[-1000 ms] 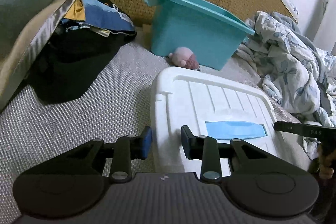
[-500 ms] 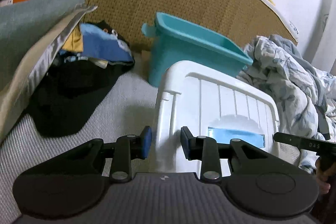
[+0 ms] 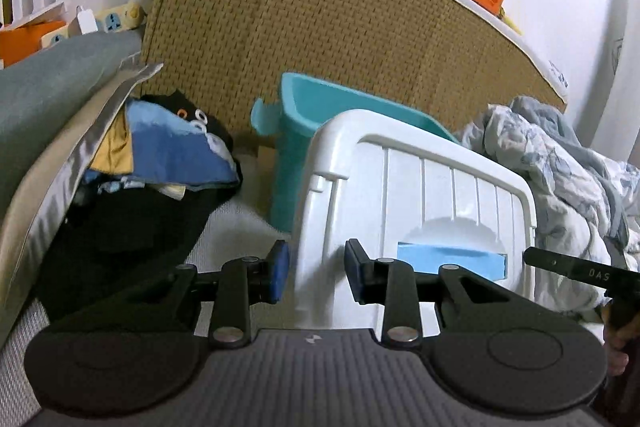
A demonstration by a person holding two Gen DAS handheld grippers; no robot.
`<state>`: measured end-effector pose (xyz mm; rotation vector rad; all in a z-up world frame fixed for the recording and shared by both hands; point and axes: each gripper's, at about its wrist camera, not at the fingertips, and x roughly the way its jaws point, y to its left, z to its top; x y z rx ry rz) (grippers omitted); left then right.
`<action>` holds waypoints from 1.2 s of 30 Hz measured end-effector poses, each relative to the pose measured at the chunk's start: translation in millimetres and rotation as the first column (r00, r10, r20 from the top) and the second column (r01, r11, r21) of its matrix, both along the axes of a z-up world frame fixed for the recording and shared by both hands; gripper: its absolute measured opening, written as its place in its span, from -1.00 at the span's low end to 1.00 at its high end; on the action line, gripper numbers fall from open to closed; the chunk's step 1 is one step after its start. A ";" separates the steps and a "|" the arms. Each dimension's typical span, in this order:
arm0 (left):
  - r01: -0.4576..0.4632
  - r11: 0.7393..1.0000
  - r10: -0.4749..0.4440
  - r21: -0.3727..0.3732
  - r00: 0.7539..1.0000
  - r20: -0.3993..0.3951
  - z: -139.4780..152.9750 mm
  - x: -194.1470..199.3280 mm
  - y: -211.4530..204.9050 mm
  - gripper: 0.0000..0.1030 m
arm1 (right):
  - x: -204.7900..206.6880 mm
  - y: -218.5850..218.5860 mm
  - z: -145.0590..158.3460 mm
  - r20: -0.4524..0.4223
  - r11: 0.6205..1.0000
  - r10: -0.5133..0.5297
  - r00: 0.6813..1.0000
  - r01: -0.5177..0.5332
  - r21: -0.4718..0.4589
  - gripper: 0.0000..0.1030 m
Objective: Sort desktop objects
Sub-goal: 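Lift the white lid with both grippers and carry it over the bin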
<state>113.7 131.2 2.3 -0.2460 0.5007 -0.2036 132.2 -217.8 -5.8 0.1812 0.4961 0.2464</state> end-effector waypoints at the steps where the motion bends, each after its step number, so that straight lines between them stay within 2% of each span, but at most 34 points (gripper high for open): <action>1: -0.002 1.000 0.002 -0.001 1.000 0.004 2.1 3.1 -0.6 -0.34 | 3.7 -0.3 2.5 0.005 1.000 -0.001 1.000 0.001 0.001 -0.44; 14: -0.021 1.000 0.021 0.004 0.998 0.065 34.9 69.3 -5.3 -0.34 | 66.9 3.5 36.5 0.087 0.999 -0.019 0.996 0.022 -0.027 -0.44; 25: -0.050 0.999 0.049 0.006 0.998 0.039 38.3 124.8 -5.6 -0.34 | 122.4 -3.3 42.9 0.081 0.998 -0.021 0.996 0.025 -0.050 -0.44; 31: -0.076 0.996 0.075 0.039 0.997 0.028 40.1 145.7 -5.6 -0.34 | 144.9 6.1 44.9 0.080 0.998 0.000 0.997 0.005 -0.070 -0.44; 36: -0.077 0.993 0.077 0.093 0.997 0.012 38.8 162.4 -10.4 -0.34 | 163.1 7.9 40.3 0.056 0.999 -0.020 0.998 0.022 -0.048 -0.44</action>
